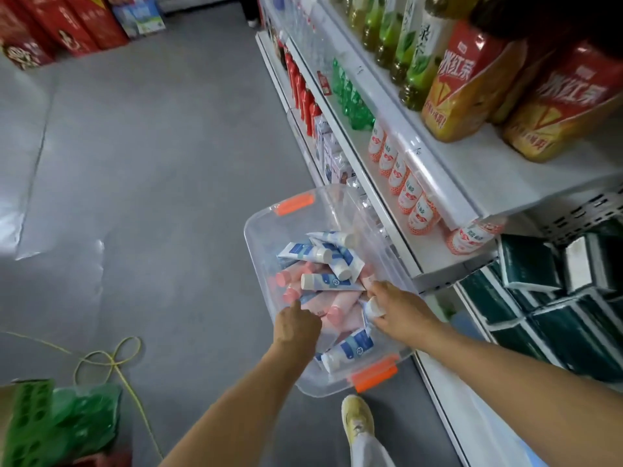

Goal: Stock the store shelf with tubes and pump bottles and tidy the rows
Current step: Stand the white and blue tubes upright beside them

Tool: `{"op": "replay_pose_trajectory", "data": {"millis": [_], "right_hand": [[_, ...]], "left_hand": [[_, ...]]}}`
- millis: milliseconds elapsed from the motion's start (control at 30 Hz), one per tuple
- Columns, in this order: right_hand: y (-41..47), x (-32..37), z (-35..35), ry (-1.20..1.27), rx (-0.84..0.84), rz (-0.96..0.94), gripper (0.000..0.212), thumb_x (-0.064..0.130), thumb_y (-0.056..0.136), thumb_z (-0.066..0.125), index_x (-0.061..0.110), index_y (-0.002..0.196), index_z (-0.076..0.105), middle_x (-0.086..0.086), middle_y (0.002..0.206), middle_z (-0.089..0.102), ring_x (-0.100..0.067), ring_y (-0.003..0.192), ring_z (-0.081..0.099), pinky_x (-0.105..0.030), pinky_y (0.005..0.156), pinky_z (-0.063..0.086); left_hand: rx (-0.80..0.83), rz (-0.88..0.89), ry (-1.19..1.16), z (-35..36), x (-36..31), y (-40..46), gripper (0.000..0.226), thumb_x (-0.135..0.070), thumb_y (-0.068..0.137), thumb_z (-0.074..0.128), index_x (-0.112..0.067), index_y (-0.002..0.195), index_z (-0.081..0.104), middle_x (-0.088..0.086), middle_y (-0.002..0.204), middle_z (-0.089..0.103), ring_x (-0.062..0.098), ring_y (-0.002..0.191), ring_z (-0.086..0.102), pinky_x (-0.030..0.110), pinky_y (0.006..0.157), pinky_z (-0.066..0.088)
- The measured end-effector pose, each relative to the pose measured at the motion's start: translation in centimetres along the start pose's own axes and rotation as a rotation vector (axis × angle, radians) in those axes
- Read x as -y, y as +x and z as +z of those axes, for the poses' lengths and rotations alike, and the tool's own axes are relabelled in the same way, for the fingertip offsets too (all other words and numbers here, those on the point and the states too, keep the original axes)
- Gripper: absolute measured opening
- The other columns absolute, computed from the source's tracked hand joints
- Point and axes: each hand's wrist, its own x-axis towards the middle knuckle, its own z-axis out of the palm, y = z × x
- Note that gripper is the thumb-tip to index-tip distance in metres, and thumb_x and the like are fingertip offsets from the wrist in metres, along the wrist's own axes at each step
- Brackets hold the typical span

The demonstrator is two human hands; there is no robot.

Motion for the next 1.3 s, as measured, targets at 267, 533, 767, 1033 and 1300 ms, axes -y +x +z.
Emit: {"op": "replay_pose_trajectory", "data": {"millis": [267, 533, 767, 1033, 1300], "right_hand": [[-5.4, 1.3, -4.7, 1.008, -0.413, 0.450, 0.029, 0.018, 0.079, 0.076, 0.015, 0.093, 0.050, -0.012, 0.089, 0.066, -0.023, 0.071, 0.065, -0.031, 0.058, 0.054], [-12.8, 3.8, -8.1, 1.515, -0.515, 0.520, 0.011, 0.017, 0.095, 0.057, 0.008, 0.099, 0.062, -0.013, 0.061, 0.062, -0.015, 0.040, 0.052, -0.020, 0.039, 0.045], [-22.1, 6.9, -8.6, 1.801, -0.448, 0.331, 0.025, 0.028, 0.100, 0.051, 0.007, 0.092, 0.062, -0.015, 0.064, 0.068, -0.013, 0.038, 0.054, -0.019, 0.038, 0.043], [-32.6, 7.1, -8.0, 1.800, -0.524, 0.110, 0.021, -0.008, 0.089, 0.055, 0.004, 0.107, 0.060, -0.020, 0.101, 0.065, -0.030, 0.073, 0.068, -0.038, 0.070, 0.061], [-41.0, 5.8, -8.6, 1.525, -0.672, 0.118, 0.034, -0.016, 0.081, 0.061, 0.010, 0.104, 0.060, -0.003, 0.095, 0.067, -0.019, 0.076, 0.064, -0.034, 0.072, 0.057]], "left_hand": [[-0.013, -0.300, -1.211, -3.4, 5.1, -6.5, 0.031, -0.031, 0.081, 0.076, -0.015, 0.107, 0.069, 0.000, 0.092, 0.064, 0.013, 0.077, 0.057, 0.022, 0.067, 0.045], [0.007, -0.119, -2.109, -4.2, 0.2, -14.6, 0.027, -0.008, 0.089, 0.064, -0.002, 0.115, 0.065, 0.001, 0.073, 0.068, 0.007, 0.051, 0.056, 0.017, 0.053, 0.049], [-0.023, 0.140, -2.107, -7.2, -4.2, -20.5, 0.021, 0.007, 0.079, 0.063, 0.000, 0.099, 0.063, 0.012, 0.083, 0.067, 0.023, 0.074, 0.063, 0.033, 0.071, 0.051], [-0.187, 0.296, -2.317, -11.6, -11.4, -25.1, 0.016, -0.003, 0.082, 0.070, -0.003, 0.097, 0.064, 0.012, 0.083, 0.066, 0.021, 0.073, 0.064, 0.031, 0.064, 0.058], [-0.200, 0.398, -2.320, -14.2, -18.2, -29.1, 0.029, 0.008, 0.079, 0.069, -0.001, 0.106, 0.063, 0.013, 0.091, 0.073, 0.025, 0.078, 0.071, 0.041, 0.071, 0.061]]}}
